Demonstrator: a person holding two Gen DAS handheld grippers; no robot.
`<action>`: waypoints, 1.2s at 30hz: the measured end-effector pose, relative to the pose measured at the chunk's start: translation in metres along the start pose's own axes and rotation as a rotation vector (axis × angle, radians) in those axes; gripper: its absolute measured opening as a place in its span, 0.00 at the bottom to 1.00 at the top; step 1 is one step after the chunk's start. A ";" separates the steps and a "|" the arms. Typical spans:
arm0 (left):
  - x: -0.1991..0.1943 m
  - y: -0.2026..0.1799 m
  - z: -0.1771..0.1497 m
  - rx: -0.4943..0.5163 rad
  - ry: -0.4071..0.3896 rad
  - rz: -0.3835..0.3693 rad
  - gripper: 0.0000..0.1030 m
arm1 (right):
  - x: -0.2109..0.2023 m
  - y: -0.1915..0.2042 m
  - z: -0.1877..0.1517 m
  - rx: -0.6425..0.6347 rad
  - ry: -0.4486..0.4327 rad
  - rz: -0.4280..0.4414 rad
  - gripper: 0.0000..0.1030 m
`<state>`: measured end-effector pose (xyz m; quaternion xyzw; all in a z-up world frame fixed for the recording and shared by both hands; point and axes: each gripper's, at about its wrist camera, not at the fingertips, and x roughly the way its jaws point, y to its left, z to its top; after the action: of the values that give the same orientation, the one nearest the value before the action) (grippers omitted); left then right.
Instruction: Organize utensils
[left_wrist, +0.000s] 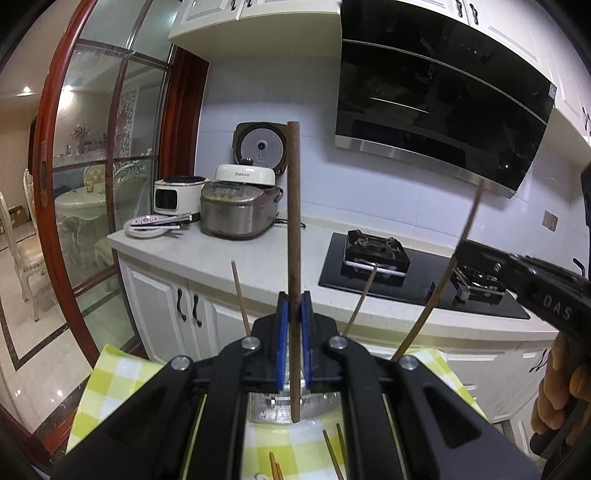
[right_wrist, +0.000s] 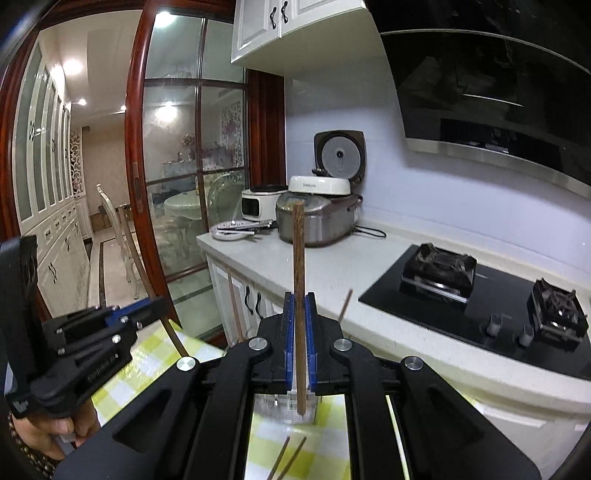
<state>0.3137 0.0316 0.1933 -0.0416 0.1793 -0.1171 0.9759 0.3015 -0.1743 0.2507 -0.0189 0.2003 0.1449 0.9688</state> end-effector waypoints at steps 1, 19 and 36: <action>0.001 0.000 0.004 0.003 -0.006 0.001 0.07 | 0.003 0.000 0.006 0.001 -0.003 0.003 0.07; 0.054 0.006 0.014 -0.003 0.005 0.011 0.07 | 0.055 -0.010 -0.015 -0.008 0.077 0.004 0.08; 0.056 0.000 0.016 -0.002 -0.022 -0.017 0.07 | 0.136 -0.106 -0.220 0.293 0.541 -0.153 0.60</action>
<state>0.3699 0.0185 0.1890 -0.0455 0.1684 -0.1245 0.9768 0.3677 -0.2594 -0.0074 0.0678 0.4676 0.0309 0.8808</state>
